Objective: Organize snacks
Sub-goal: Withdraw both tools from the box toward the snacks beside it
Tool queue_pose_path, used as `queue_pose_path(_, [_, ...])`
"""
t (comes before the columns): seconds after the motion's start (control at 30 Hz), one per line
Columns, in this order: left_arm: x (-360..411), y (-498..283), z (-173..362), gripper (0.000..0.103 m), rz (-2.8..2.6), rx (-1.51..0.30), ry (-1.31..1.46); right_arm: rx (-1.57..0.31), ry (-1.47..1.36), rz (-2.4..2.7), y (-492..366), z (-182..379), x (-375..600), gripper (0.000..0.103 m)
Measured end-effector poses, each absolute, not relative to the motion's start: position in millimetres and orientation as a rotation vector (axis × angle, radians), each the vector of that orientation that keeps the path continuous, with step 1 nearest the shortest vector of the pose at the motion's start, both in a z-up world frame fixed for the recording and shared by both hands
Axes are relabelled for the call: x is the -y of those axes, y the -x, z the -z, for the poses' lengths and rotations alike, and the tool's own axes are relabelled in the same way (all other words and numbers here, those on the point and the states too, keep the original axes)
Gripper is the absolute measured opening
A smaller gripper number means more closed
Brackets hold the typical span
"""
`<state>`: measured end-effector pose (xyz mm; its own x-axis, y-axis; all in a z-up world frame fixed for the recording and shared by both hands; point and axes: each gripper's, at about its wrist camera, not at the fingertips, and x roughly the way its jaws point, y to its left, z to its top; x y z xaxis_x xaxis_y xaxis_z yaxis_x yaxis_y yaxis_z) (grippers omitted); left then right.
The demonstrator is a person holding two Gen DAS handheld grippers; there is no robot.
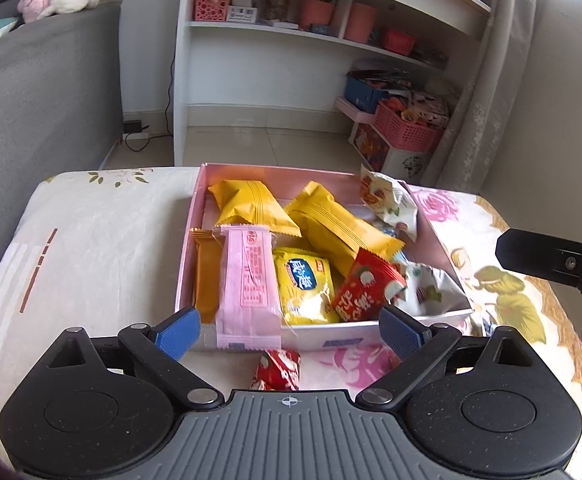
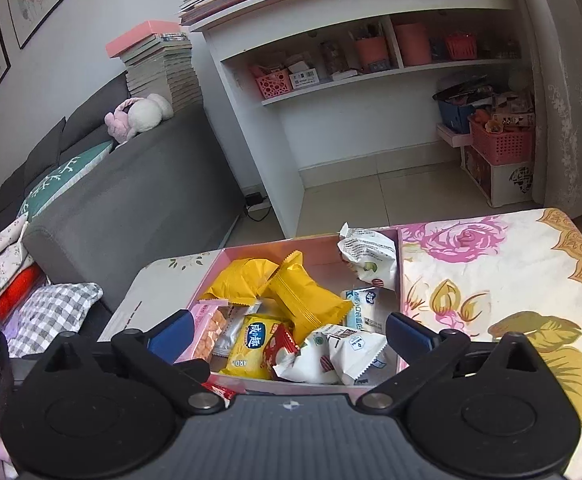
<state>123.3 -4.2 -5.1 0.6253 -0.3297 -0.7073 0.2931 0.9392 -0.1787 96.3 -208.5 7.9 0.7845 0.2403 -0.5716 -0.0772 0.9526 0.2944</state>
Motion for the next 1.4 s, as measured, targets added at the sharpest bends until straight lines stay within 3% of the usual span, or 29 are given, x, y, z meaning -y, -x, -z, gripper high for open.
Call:
queue_pose_path(0.63, [-20,-78,8,0.099,0.411,-0.792,-0.062,-0.63,-0.129,-0.102,-44,-1,238,0.097])
queue_pose_path(1.4, [-5,-87,85,0.099,0.457,-0.811,-0.058,-0.797,-0.006,-0.115,-55,72,186,0.097])
